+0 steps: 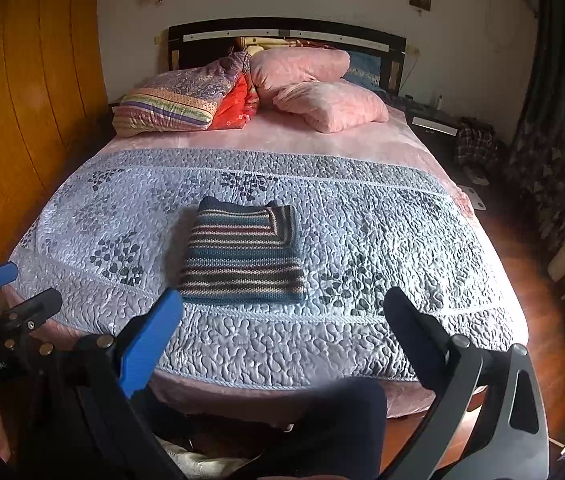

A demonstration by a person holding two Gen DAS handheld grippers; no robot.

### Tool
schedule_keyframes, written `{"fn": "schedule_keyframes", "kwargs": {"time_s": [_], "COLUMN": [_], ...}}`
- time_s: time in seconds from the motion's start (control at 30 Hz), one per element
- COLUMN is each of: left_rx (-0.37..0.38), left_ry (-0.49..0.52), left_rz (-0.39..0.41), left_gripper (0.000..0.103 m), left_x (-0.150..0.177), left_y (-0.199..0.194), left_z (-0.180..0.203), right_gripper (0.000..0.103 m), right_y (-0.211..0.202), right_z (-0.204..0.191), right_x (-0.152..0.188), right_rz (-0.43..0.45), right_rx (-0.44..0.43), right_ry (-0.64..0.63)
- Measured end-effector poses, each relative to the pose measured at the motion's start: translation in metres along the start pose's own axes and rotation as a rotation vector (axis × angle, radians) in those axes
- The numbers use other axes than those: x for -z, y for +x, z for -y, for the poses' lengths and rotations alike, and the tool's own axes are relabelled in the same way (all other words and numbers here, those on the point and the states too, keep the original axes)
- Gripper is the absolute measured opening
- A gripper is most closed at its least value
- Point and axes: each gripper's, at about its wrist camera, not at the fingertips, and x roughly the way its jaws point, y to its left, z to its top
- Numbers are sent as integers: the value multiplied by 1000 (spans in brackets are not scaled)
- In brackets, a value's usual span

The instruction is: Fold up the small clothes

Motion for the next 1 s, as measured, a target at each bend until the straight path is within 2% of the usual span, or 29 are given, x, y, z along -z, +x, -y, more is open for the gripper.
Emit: {"fn": "schedule_keyframes", "kwargs": {"time_s": [1.0], "left_rx": [-8], "left_ry": [8], "left_rz": [5], "left_gripper": [92], "left_x": [-6], "left_y": [-3], "left_z": [2], "right_gripper": [100], "right_y": [-3], "right_z": [-7], "right_x": [-8], "right_rz": [10], "right_rx": [7], "right_ry": [-10]}}
